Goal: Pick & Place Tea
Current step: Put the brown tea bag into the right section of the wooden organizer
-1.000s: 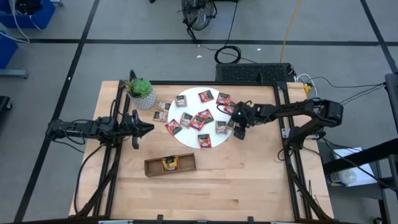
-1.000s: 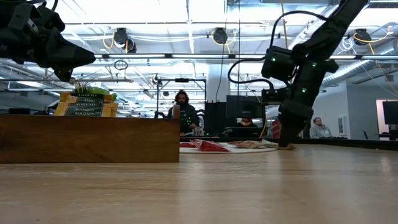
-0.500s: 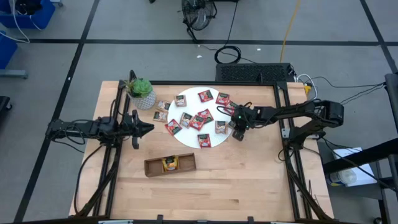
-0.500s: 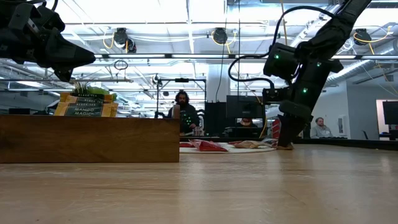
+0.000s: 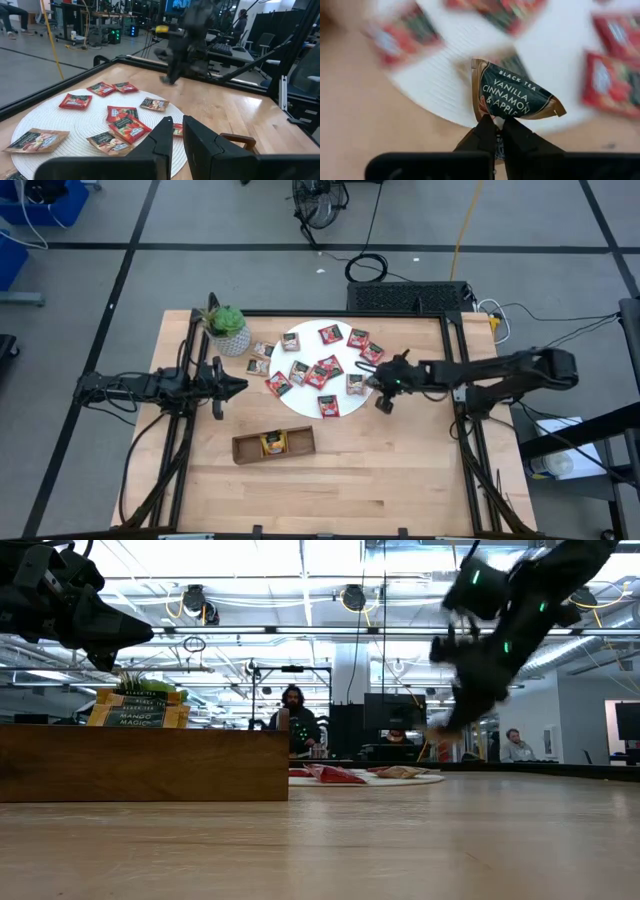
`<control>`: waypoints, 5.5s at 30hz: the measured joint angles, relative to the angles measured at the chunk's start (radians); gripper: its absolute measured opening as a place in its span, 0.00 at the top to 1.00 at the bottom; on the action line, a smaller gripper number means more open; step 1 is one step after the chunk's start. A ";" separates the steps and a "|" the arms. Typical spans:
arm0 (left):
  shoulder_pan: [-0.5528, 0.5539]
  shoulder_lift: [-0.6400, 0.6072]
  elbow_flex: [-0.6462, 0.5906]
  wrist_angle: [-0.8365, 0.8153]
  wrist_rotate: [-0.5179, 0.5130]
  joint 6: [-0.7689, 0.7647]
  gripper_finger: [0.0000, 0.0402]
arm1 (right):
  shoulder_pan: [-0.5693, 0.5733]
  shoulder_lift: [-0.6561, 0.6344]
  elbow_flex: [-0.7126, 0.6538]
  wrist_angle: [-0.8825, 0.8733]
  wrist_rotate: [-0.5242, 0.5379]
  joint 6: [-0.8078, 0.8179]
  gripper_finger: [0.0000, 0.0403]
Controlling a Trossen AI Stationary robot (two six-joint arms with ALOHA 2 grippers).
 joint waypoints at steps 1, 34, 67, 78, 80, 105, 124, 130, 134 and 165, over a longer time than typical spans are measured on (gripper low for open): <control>0.000 0.000 0.000 0.000 0.000 0.000 0.88 | 0.025 -0.017 0.000 0.027 0.009 0.008 0.99; 0.000 0.000 0.000 0.219 -0.004 -0.127 0.88 | 0.402 0.490 0.018 1.420 0.488 -0.742 1.00; 0.019 1.092 0.679 0.065 0.051 -0.164 0.45 | 0.234 0.641 0.214 1.359 0.357 -0.742 1.00; 0.108 1.342 1.046 -0.375 0.133 -0.208 0.44 | 0.236 0.641 0.214 1.352 0.359 -0.761 1.00; 0.116 1.362 1.052 -0.368 0.175 -0.210 0.44 | 0.236 0.641 0.214 1.352 0.359 -0.761 1.00; 0.131 1.398 1.056 -0.301 0.223 -0.150 0.92 | 0.236 0.640 0.214 1.349 0.359 -0.732 0.99; 0.067 1.242 1.057 -0.531 0.039 0.270 0.99 | 0.246 0.562 0.200 1.126 0.356 -0.420 0.61; -0.014 1.231 1.050 -0.646 0.177 0.326 1.00 | 0.247 0.425 0.158 0.994 0.355 -0.384 0.57; -0.071 1.266 1.043 -0.610 0.263 0.359 1.00 | 0.246 0.338 0.111 0.976 0.331 -0.375 0.57; -0.038 1.644 1.055 -0.497 0.433 0.394 0.96 | 0.243 0.281 0.062 0.948 0.330 -0.333 0.59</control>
